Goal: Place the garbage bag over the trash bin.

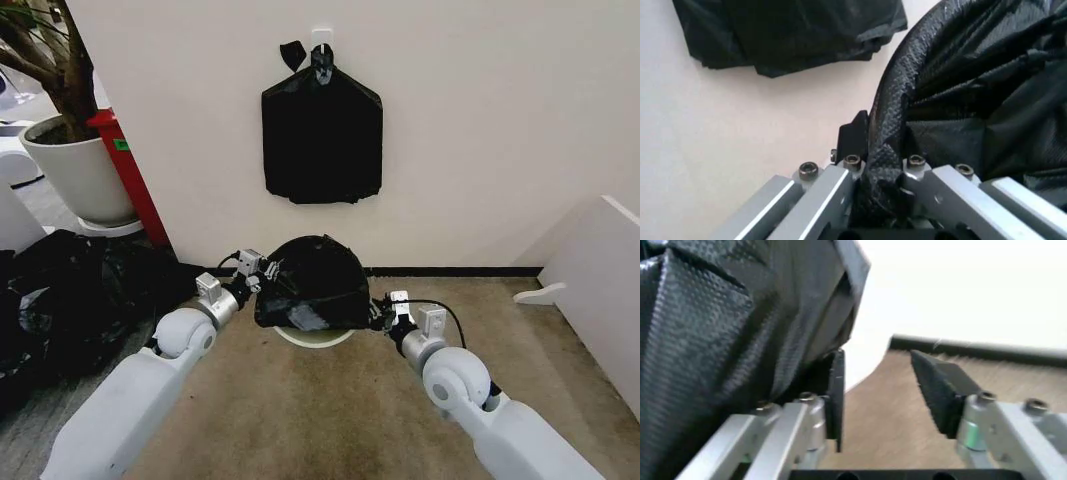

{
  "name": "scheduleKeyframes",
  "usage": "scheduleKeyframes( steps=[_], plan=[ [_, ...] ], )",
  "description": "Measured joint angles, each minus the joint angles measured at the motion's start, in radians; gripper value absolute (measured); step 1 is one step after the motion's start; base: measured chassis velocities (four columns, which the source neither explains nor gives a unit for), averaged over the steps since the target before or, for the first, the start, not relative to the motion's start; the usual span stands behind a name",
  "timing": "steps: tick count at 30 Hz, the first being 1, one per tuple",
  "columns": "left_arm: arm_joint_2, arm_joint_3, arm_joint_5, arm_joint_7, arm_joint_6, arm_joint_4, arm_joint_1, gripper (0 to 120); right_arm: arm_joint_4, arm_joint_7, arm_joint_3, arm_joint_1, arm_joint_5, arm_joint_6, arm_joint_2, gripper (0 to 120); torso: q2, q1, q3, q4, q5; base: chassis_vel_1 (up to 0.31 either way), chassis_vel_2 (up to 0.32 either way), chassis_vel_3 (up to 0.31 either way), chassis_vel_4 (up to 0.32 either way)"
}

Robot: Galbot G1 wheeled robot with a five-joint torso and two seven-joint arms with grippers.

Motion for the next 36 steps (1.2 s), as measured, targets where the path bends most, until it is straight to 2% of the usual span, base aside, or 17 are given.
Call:
scheduleKeyframes(
  steps=[1,3,6,7,8,9,10,13,15,18,20,23,28,30,31,36],
  plan=[
    [-0.002,0.001,0.000,-0.008,0.003,0.001,-0.001,1,-0.002,0.000,0.000,-0.002,-0.022,0.004,-0.002,43,0.000,0.000,0.000,0.0000,0.0000,0.000,0.000,0.000,0.000],
    [-0.008,0.001,-0.007,-0.054,0.018,0.007,-0.006,1,-0.002,0.001,-0.005,-0.020,-0.124,0.017,-0.018,53,0.000,0.000,0.000,-0.0003,0.0000,0.000,0.000,0.000,0.000],
    [-0.012,0.000,-0.021,-0.100,0.038,0.007,-0.010,1,0.013,0.013,-0.015,-0.043,-0.187,0.034,-0.034,63,0.000,0.000,0.000,-0.0003,0.0000,0.000,0.000,0.000,0.000],
    [-0.012,0.000,-0.021,-0.100,0.038,0.007,-0.010,1,0.013,0.013,-0.015,-0.043,-0.187,0.034,-0.034,63,0.000,0.000,0.000,-0.0003,0.0000,0.000,0.000,0.000,0.000],
    [-0.012,0.000,-0.026,-0.118,0.050,0.007,-0.011,1,0.022,0.014,-0.018,-0.053,-0.210,0.054,-0.038,70,0.000,0.000,0.000,-0.0002,0.0000,0.000,0.000,0.000,0.000],
    [-0.012,0.000,-0.026,-0.121,0.051,0.007,-0.011,1,0.023,0.013,-0.019,-0.054,-0.213,0.058,-0.038,70,0.000,0.000,0.000,-0.0002,0.0000,0.000,0.000,0.000,0.000],
    [-0.013,0.000,-0.028,-0.139,0.061,0.007,-0.012,1,0.036,0.004,-0.020,-0.064,-0.229,0.096,-0.040,78,0.000,0.000,0.000,-0.0001,0.0001,0.000,0.000,0.000,0.000],
    [-0.018,0.002,-0.036,-0.170,0.079,0.002,-0.011,1,0.065,-0.060,-0.023,-0.078,-0.235,0.213,-0.036,90,0.000,0.000,0.000,-0.0001,-0.0001,0.000,0.000,0.000,0.000],
    [-0.020,0.002,-0.040,-0.179,0.083,-0.001,-0.010,1,0.068,-0.081,-0.025,-0.081,-0.238,0.243,-0.034,93,0.000,0.000,0.000,-0.0001,0.0000,0.000,0.000,0.000,0.000],
    [-0.027,0.006,-0.051,-0.194,0.089,-0.013,-0.006,1,0.072,-0.199,-0.038,-0.098,-0.258,0.381,-0.023,100,0.000,0.000,0.000,-0.0001,-0.0001,0.000,0.000,0.000,0.000],
    [-0.028,0.012,-0.051,-0.194,0.088,-0.020,-0.004,1,0.070,-0.278,-0.055,-0.108,-0.266,0.443,-0.014,100,0.000,0.000,0.000,-0.0002,0.0000,0.000,0.000,0.000,0.000],
    [-0.029,0.017,-0.046,-0.190,0.083,-0.025,-0.001,1,0.066,-0.311,-0.071,-0.108,-0.272,0.453,-0.008,100,0.000,0.000,0.000,-0.0002,0.0000,0.000,0.000,0.000,0.000],
    [-0.033,0.024,-0.014,-0.158,0.035,-0.038,0.009,1,0.057,-0.272,-0.132,-0.077,-0.288,0.311,0.011,99,0.000,0.000,0.000,-0.0001,0.0000,0.000,0.000,0.000,0.000],
    [-0.032,0.024,-0.007,-0.150,0.026,-0.041,0.011,1,0.057,-0.249,-0.141,-0.069,-0.279,0.270,0.013,95,0.000,0.000,0.000,0.0000,0.0000,0.000,0.000,0.000,0.000],
    [-0.030,0.024,-0.002,-0.144,0.019,-0.045,0.013,1,0.058,-0.230,-0.146,-0.063,-0.269,0.239,0.015,88,0.000,0.000,0.000,-0.0001,-0.0001,0.000,0.000,0.000,0.000],
    [-0.025,0.024,0.003,-0.137,0.012,-0.048,0.013,1,0.058,-0.219,-0.141,-0.048,-0.237,0.165,0.003,70,0.000,0.000,0.000,-0.0001,-0.0001,0.000,0.000,0.000,0.000]
  ],
)
